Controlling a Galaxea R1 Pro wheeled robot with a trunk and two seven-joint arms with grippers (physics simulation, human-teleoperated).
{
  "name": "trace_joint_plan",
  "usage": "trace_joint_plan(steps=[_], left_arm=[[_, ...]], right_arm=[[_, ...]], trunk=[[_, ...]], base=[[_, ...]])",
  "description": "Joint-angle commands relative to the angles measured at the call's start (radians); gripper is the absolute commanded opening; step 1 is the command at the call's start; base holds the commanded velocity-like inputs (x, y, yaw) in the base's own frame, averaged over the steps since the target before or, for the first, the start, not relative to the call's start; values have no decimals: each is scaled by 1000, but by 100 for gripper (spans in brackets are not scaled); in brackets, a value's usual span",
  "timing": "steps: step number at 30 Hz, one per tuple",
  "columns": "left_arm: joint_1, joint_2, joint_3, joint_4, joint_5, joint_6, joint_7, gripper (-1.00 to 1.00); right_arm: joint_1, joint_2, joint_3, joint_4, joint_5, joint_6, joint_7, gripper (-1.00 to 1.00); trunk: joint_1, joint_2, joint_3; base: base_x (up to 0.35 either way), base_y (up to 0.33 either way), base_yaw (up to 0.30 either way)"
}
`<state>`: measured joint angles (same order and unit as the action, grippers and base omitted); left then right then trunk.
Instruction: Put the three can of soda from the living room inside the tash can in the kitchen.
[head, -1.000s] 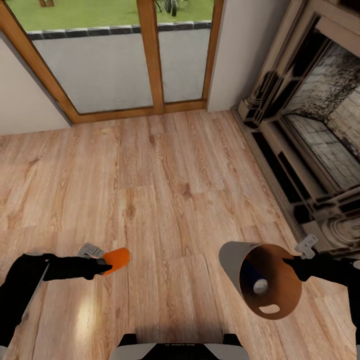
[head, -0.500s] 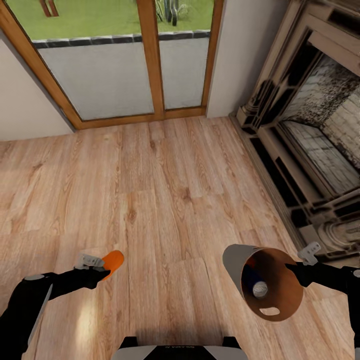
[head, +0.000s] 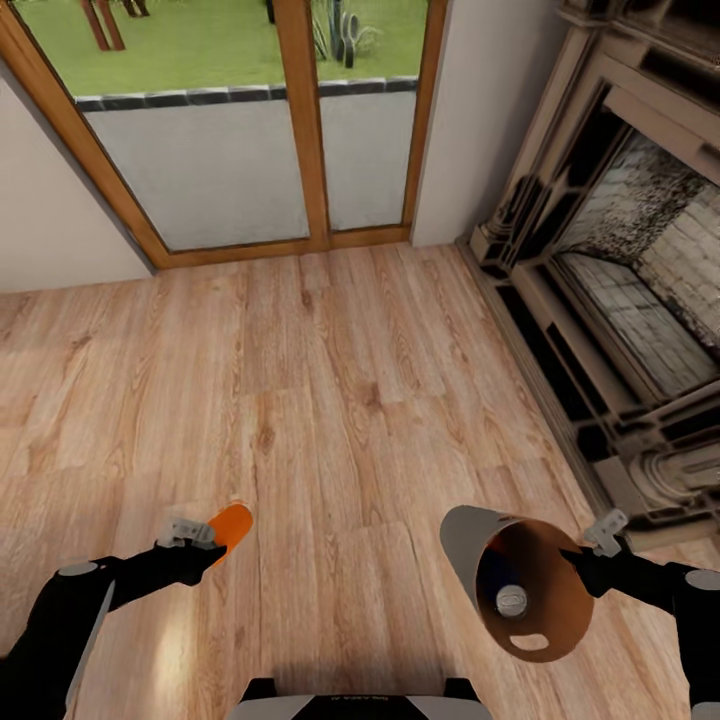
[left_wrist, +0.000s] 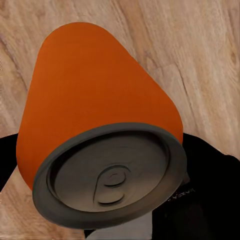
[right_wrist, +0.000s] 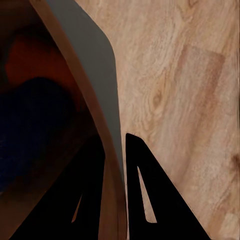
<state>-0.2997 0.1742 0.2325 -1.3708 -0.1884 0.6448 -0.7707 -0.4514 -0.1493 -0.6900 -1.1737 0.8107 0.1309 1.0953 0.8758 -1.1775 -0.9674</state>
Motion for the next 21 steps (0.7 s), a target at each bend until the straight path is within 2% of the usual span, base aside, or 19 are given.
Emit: trace_joint_plan(steps=[1, 4, 6, 13, 21], left_arm=[[9, -1, 1, -2, 4, -1, 3, -100], [22, -3, 3, -4, 4, -2, 6, -100], [23, -3, 3, -5, 4, -2, 7, -100], [24, -3, 26, -34, 5, 13, 11, -100], [25, -3, 31, -45, 4, 16, 11, -100]], right_arm=[[0, 9, -4, 18, -6, -4, -23, -100], [16, 25, -9, 44, -4, -15, -70, -100], [19, 28, -8, 46, -4, -15, -73, -100], [25, 58, 16, 39, 2, -5, -77, -100], [25, 64, 21, 37, -2, 1, -76, -100]], trunk=[[-4, 7, 4], [-16, 28, 14], [-23, 42, 20], [-23, 42, 20], [-23, 42, 21]], base=[[0, 0, 3], [0, 0, 1], [0, 0, 0], [0, 0, 0], [0, 0, 0]])
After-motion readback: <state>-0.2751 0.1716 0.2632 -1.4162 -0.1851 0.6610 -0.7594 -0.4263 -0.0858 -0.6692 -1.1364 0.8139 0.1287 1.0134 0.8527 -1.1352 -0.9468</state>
